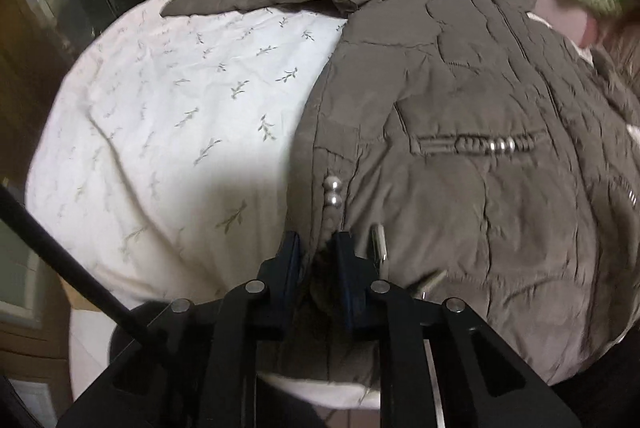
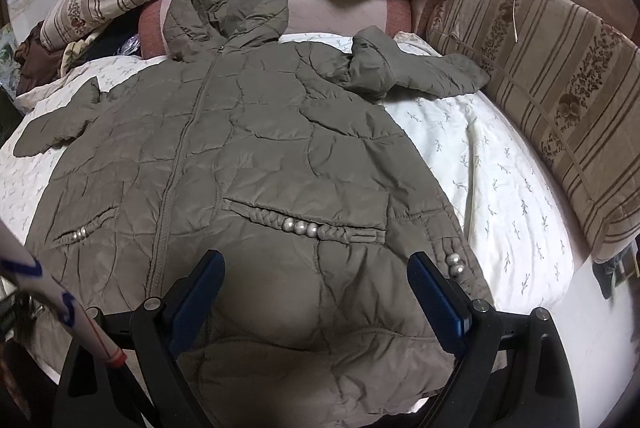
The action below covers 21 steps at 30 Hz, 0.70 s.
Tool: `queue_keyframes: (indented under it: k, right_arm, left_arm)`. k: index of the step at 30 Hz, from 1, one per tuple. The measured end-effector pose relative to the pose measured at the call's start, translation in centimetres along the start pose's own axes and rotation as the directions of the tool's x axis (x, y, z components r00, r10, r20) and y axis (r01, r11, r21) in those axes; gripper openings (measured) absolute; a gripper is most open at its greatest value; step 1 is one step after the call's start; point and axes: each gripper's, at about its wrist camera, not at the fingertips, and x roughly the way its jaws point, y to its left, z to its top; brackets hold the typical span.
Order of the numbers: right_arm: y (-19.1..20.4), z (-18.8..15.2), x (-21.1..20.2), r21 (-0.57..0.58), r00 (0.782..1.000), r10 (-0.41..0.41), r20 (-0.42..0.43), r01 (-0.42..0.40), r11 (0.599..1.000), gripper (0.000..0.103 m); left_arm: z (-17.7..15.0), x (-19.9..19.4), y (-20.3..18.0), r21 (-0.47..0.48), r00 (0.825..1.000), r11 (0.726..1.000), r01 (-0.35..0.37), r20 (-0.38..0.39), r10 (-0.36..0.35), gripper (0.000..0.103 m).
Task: Fold large clothes
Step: 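Move the left tool over the jacket toward its sleeve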
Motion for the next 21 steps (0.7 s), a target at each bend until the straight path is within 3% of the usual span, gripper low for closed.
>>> queue_keyframes:
  k: [2,5,7,9,11,14,18,21]
  right_arm:
    - [0.1,0.1,0.2,-0.006,1.000,0.005,-0.007,-0.005,1.000,0.095]
    - [0.4,0.1,0.2,-0.023,1.000,0.012,-0.002,-0.012,1.000,0.095]
    - [0.3,0.1,0.1,-0.020,1.000,0.013,0.013,-0.013,1.000,0.095]
    - [0.0,0.1,0.1,-0.004,1.000,0.012,0.022,-0.012,1.000,0.095]
    - [-0.3,0.1,0.3,0.012,1.000,0.010,0.016,-0.010,1.000,0.095]
    - [-0.9,0.0,0.5,0.038,1.000,0.013,0.014,-0.014,0.999,0.095]
    - [-2.3,-0.3,-0.7,0.073,0.998,0.010,0.063,-0.014,0.997,0.095]
    - [-3.4,-0.4,-2.2,0.075,0.991,-0.014,0.131,0.004,0.997,0.095]
  left_arm:
    - [-0.3,-1.2,0.2,-0.003,1.000,1.000,-0.027,0.013,0.027,0.017]
    - [-0.2,-3.0,1.5,-0.055,1.000,0.998,0.015,0.019,-0.014,0.021]
    - [0.3,-4.7,1.8,-0.066,0.998,0.998,-0.007,0.064,0.011,0.029]
    - [0.8,-6.5,1.7,-0.063,0.989,0.997,-0.046,0.136,0.054,0.049]
    - [1.3,-7.7,1.4,-0.054,0.975,0.995,-0.084,0.201,0.094,0.062]
    - [2.3,-8.9,0.2,-0.021,0.959,0.995,-0.097,0.265,0.099,0.063]
    - [3.7,-8.3,-1.3,-0.016,0.970,1.000,-0.004,0.244,0.007,0.063]
    - [4.4,-6.8,-2.4,-0.041,0.984,0.997,0.072,0.168,-0.064,0.063]
